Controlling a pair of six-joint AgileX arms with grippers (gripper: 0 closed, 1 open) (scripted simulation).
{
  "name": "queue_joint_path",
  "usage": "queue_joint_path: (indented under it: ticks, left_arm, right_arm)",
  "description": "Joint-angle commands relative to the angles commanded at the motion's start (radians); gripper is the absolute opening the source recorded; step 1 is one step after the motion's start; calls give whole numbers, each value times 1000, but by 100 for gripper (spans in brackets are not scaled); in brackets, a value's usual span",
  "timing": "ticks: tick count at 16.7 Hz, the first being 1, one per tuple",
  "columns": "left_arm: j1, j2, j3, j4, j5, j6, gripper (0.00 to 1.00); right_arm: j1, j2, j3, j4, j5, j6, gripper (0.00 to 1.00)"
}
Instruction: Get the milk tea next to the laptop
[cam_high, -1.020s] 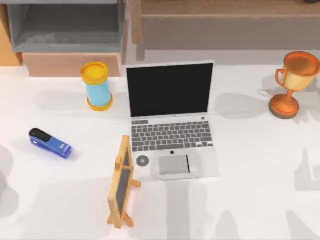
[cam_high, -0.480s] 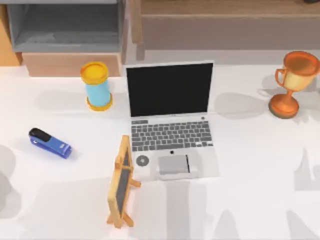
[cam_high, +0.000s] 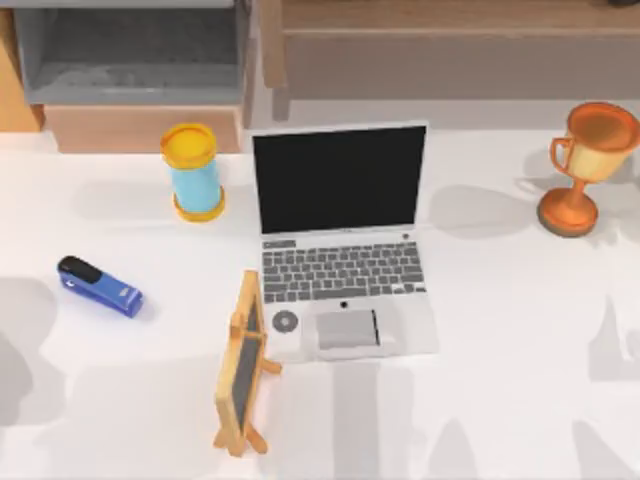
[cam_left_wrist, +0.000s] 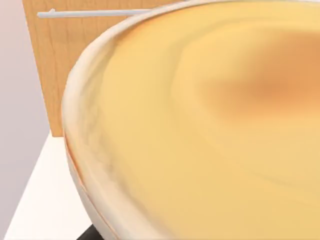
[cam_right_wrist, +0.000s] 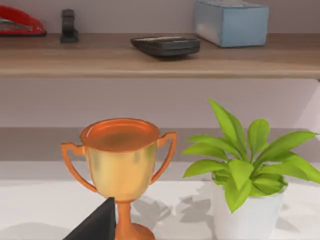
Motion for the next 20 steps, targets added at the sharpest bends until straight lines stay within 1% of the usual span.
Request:
queue_joint_path:
  ticks: [2,4,6,8,12,14,17,20]
  left_arm:
    - [-89,-22,54,-19,-58,-35,0]
    - [-220,-38,121,-55,-140,-86,0]
    - [-387,-47,201,-106,-241,-148,0]
    - [-584,-46,294,-171,-361,-221,0]
    - [-985,-17,515,-334,-636,-386,0]
    - [-1163,16,642,-431,-787,-475,0]
    - [-1388,90,842,-598,-1020,-610,0]
    - [-1574,193,1037,-787,-1249,-741,0]
  right_arm:
    - [0,0,0,0,0,0,100]
    - [0,0,0,0,0,0,100]
    - [0,0,0,0,0,0,100]
    - [0,0,0,0,0,0,100]
    - [0,0,0,0,0,0,100]
    - [0,0,0,0,0,0,100]
    - [0,0,0,0,0,0,100]
    - [0,0,0,0,0,0,100]
